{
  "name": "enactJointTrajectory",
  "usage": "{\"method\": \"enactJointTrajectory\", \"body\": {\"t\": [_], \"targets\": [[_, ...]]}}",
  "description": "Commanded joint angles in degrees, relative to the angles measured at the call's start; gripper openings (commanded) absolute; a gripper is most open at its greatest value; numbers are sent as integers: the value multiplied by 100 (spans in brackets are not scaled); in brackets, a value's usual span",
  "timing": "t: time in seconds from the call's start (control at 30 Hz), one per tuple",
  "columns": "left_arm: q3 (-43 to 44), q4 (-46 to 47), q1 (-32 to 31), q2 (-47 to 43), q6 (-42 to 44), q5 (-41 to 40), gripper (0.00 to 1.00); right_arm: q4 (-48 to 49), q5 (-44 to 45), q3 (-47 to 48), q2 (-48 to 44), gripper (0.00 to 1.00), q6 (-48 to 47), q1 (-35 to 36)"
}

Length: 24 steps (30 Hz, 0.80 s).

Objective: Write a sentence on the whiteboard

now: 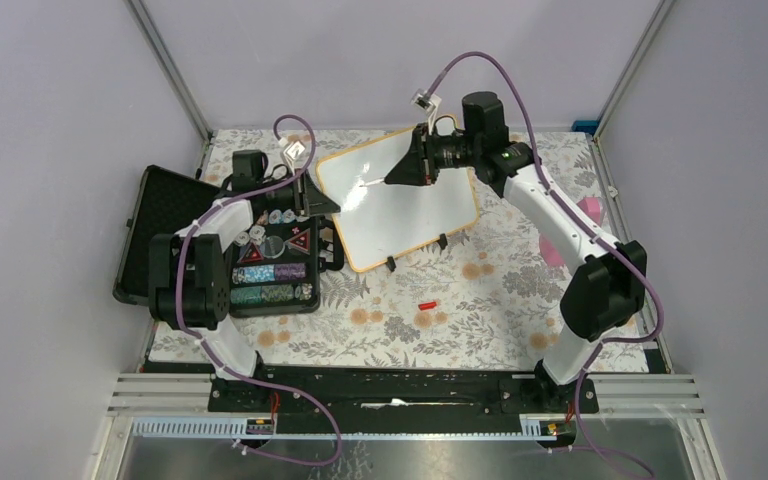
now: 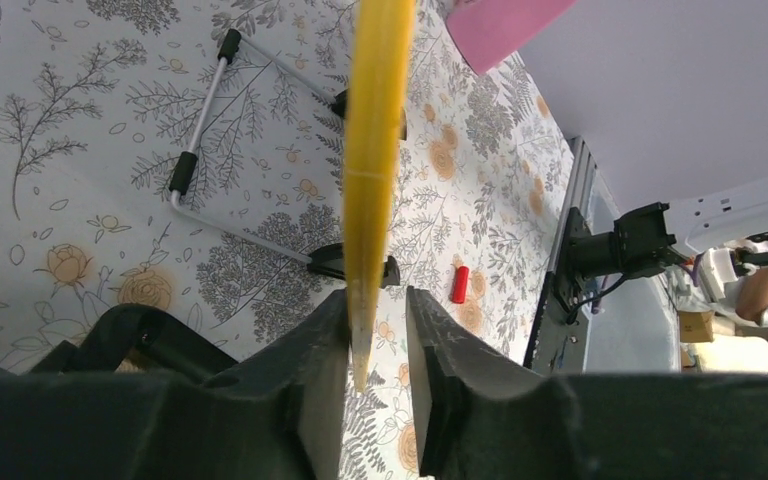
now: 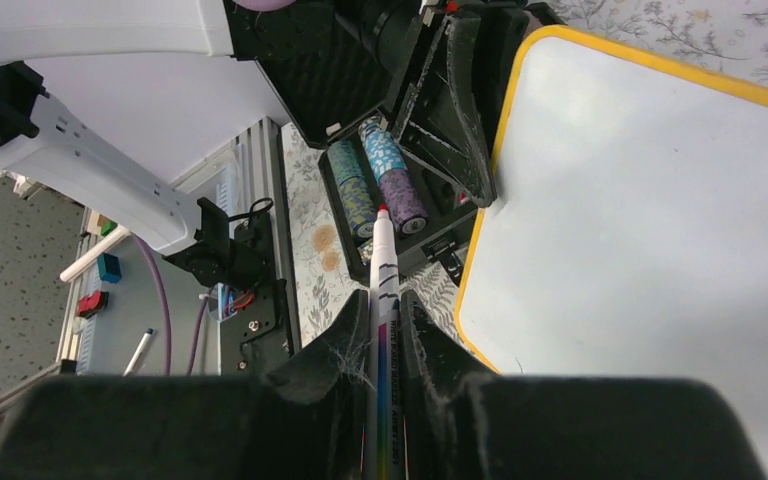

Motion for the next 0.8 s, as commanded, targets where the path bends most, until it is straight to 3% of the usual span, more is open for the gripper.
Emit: {"method": "enactJointTrajectory", "body": {"t": [0.0, 0.13, 0.23, 0.47, 0.63, 0.77], "targets": [[-74, 464, -141, 169, -78, 440, 21, 74, -182, -93, -409, 0, 69, -140], [-237, 461, -192, 146, -31, 544, 1, 79, -164, -178, -499, 0, 69, -152], [-293, 462, -203, 162, 17, 706, 0, 76, -155, -231, -538, 0, 69, -156], [-393, -525, -259, 3, 931, 1012, 0, 78, -179, -303, -596, 0, 69, -164], [-146, -2045, -298, 99, 2322, 1347, 0, 87, -239, -316, -586, 0, 86, -152], [353, -4000, -309, 364, 4230, 1514, 0, 94, -324, -353, -626, 0, 107, -154]]}}
